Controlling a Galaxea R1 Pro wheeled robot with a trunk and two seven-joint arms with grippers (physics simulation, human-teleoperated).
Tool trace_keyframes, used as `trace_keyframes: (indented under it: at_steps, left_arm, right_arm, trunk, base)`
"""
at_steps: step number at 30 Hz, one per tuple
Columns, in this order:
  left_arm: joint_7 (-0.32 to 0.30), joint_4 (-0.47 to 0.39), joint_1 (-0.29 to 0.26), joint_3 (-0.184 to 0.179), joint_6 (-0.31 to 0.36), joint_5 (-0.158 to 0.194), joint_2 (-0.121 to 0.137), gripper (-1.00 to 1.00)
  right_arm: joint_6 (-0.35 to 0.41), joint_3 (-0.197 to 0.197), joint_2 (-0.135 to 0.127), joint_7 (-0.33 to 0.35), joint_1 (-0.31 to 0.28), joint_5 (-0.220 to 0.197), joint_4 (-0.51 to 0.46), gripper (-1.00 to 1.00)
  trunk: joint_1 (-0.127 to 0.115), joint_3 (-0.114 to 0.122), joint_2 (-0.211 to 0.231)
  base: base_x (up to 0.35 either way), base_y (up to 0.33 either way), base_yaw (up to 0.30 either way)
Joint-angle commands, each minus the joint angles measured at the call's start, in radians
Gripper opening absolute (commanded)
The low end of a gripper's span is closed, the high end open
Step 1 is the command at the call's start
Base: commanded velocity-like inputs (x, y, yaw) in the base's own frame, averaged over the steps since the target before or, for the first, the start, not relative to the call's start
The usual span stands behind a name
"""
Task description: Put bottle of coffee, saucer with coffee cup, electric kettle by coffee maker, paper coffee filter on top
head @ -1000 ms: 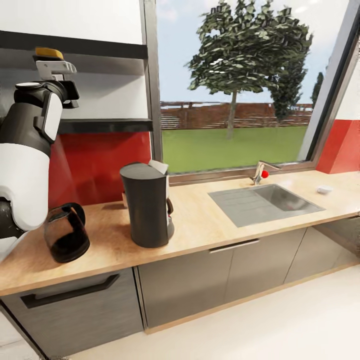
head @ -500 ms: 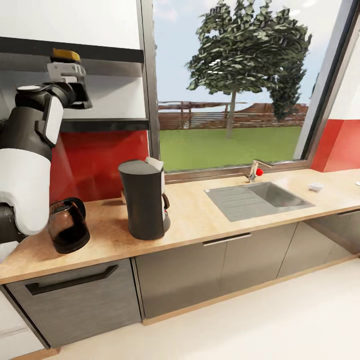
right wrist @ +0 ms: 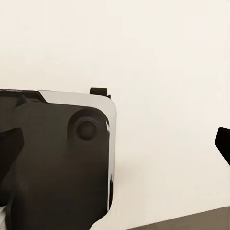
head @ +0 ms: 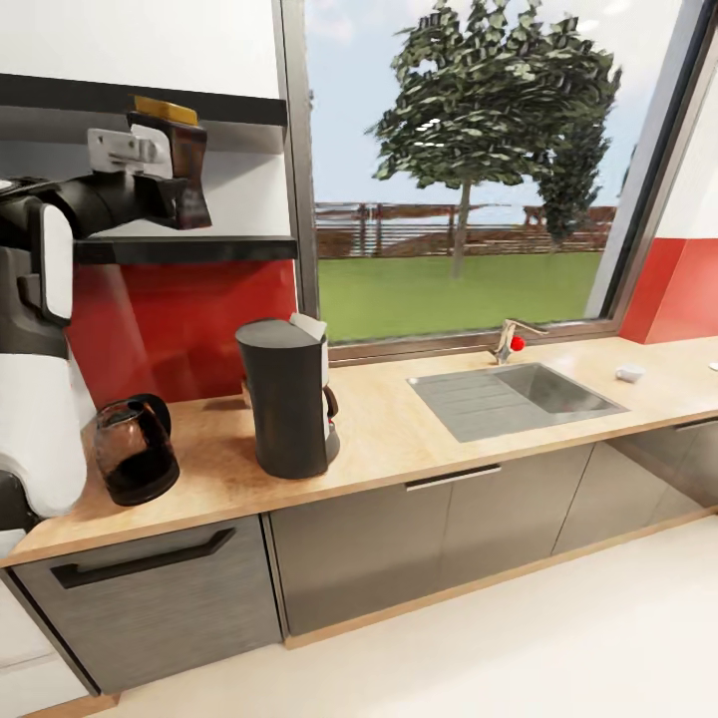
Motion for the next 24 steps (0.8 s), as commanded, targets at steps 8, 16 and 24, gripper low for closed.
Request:
trace_keyframes:
  at_steps: [8, 16, 24]
  left_arm:
    - [-0.184, -0.097, 0.089, 0.1, 0.092, 0.018, 0.02, -1.0]
    - [-0.202, -0.281, 0.385, 0.108, 0.085, 0.024, 0.023, -1.0]
    - [-0.058, -0.304, 0.672, 0.217, -0.143, 0.013, 0.009, -1.0]
  right_arm:
    - [-0.003, -0.008, 0.004, 0.004, -0.001, 0.008, 0.0, 1.0]
    - [-0.004, -0.008, 0.033, 0.004, -0.001, 0.01, 0.0, 1.0]
    - [-0.005, -0.008, 0.043, 0.004, -0.002, 0.01, -0.025, 1.0]
  trunk:
    - [0.001, -0.002, -0.002]
    - [0.001, -0.002, -0.002]
    - [0.001, -0.002, -0.002]
  base:
    - [0.0, 0.0, 0.0]
    - [0.0, 0.0, 0.0]
    - [0.0, 0.0, 0.0]
